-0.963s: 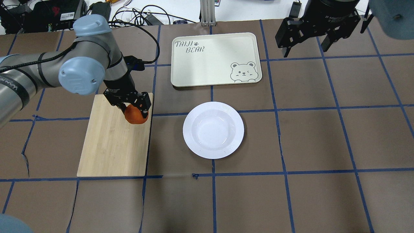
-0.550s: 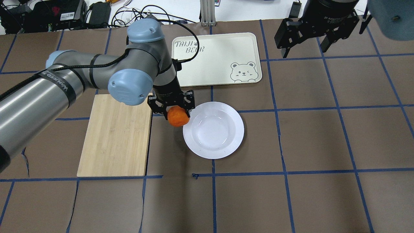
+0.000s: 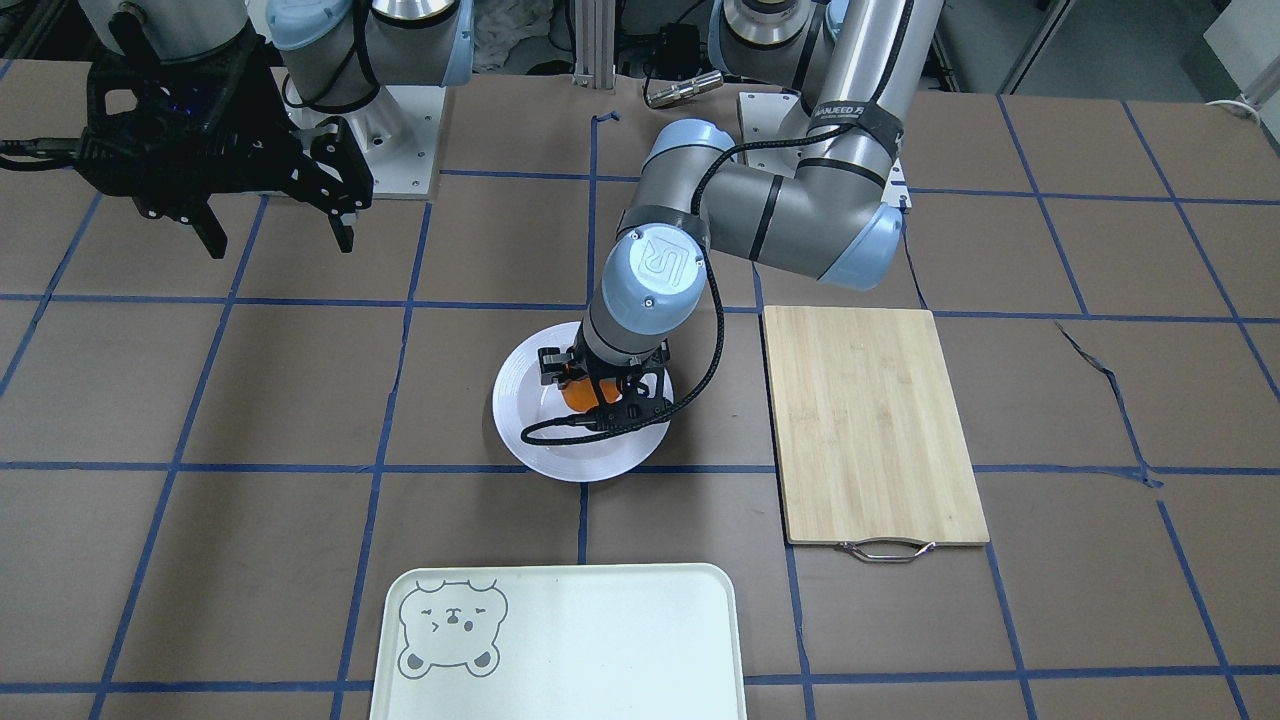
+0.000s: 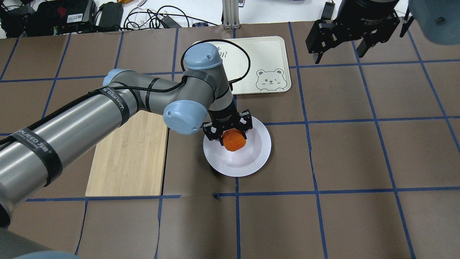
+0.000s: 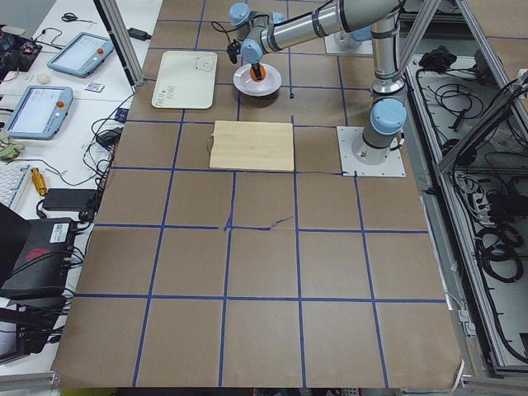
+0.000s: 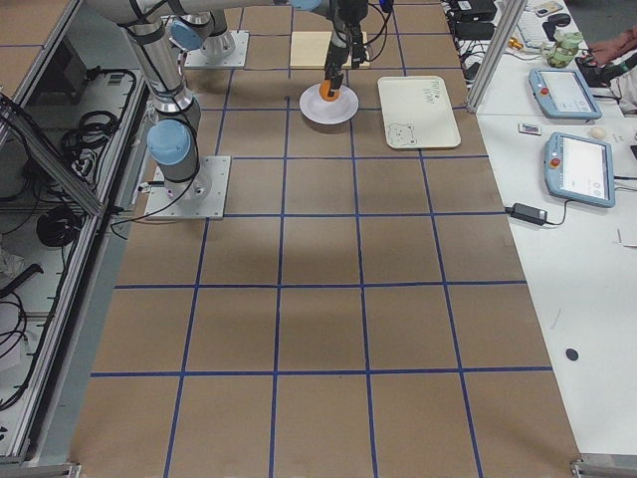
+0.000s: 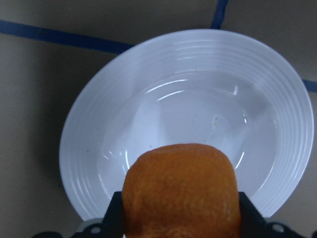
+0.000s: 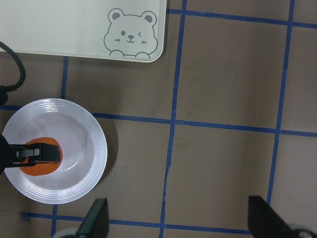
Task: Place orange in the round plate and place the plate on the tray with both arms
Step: 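Carry the orange with the left gripper onto the white plate and release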
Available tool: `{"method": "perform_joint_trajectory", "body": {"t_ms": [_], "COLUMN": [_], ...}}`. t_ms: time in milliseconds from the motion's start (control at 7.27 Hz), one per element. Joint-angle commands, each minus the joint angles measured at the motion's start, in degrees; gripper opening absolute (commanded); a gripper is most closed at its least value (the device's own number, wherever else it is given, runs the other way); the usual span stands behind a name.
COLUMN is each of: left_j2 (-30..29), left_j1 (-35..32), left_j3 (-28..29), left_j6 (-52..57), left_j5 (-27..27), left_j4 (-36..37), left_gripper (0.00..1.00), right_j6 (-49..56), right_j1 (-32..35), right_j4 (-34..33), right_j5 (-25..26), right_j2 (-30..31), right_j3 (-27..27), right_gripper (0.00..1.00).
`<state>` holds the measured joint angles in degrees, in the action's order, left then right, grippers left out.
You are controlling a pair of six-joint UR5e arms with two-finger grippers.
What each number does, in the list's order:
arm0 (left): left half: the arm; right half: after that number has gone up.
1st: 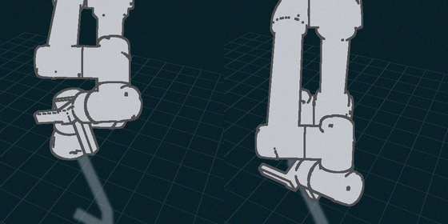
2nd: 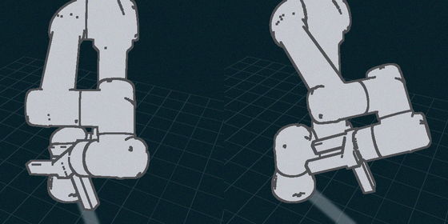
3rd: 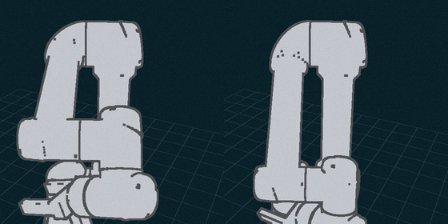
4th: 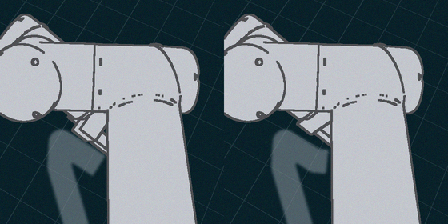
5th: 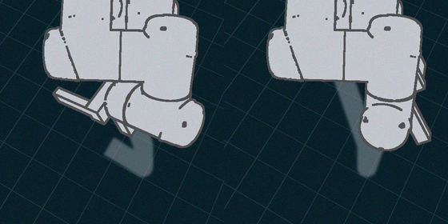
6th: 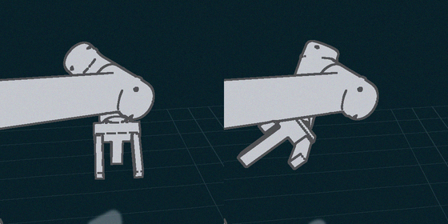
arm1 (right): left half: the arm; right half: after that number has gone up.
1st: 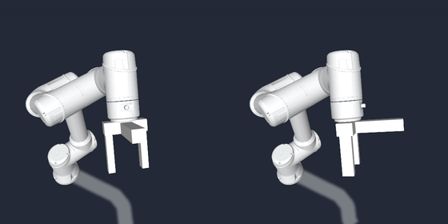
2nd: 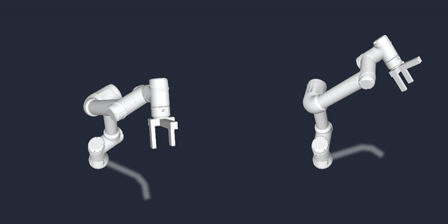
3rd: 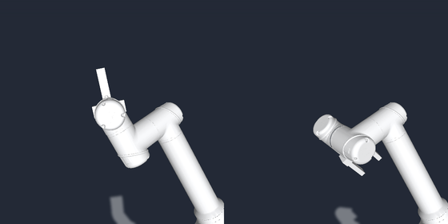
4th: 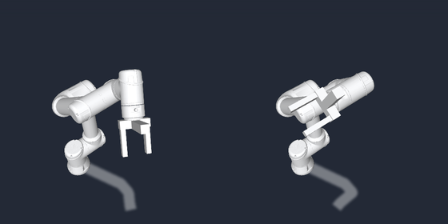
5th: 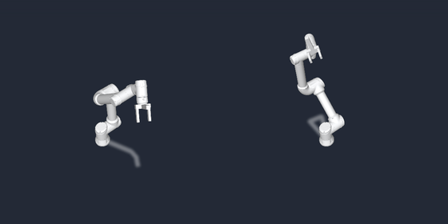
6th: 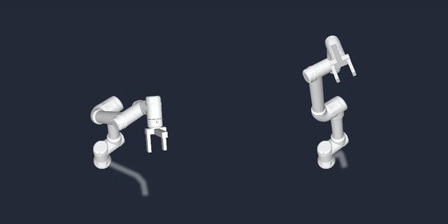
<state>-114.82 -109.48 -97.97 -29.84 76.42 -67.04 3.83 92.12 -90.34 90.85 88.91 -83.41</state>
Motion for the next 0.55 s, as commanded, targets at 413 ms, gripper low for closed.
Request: {"method": "perform_joint_trajectory", "body": {"t_ms": [413], "left_j2": [5.8], "left_j1": [2.5], "left_j3": [2.7], "left_j6": [2.9], "left_j5": [0.2], "left_j4": [-0.9], "left_gripper": [1.0], "right_j6": [-0.1], "right_j1": [0.2], "right_j4": [-0.1], "right_j5": [-0.3], "right_j2": [0.0], "right_j3": [0.0], "right_gripper": [1.0]}}
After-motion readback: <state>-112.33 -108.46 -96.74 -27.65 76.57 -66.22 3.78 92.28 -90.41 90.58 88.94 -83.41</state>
